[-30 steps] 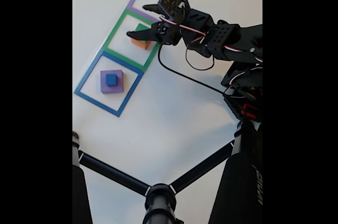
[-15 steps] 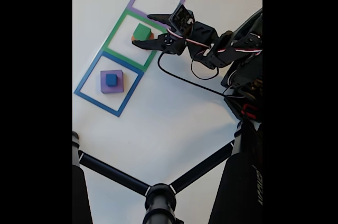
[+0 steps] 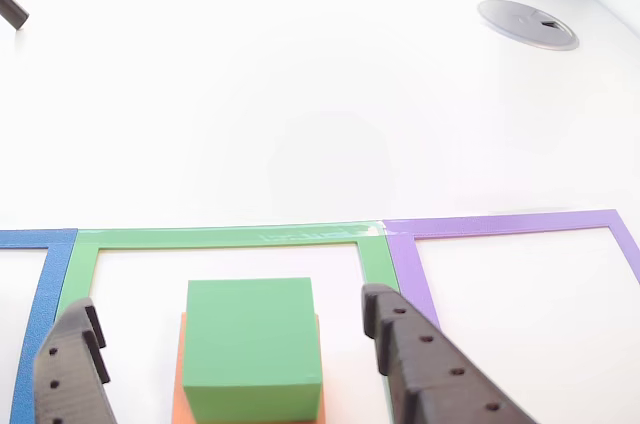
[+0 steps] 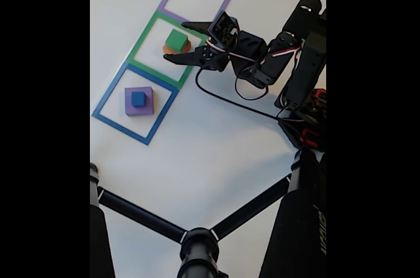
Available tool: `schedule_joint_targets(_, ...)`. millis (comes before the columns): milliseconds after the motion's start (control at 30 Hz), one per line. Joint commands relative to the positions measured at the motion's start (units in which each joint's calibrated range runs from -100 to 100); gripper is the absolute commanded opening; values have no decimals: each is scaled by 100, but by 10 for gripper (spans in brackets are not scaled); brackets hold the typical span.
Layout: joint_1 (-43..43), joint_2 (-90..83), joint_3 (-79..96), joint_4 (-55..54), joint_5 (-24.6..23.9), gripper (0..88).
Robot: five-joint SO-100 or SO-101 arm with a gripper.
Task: Tower of hanoi
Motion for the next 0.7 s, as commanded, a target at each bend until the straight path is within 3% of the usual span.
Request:
schedule_joint_targets(0, -58, 85, -74, -259, 54, 300)
schedule_joint_targets(667, -135, 618, -229, -461, 54, 273)
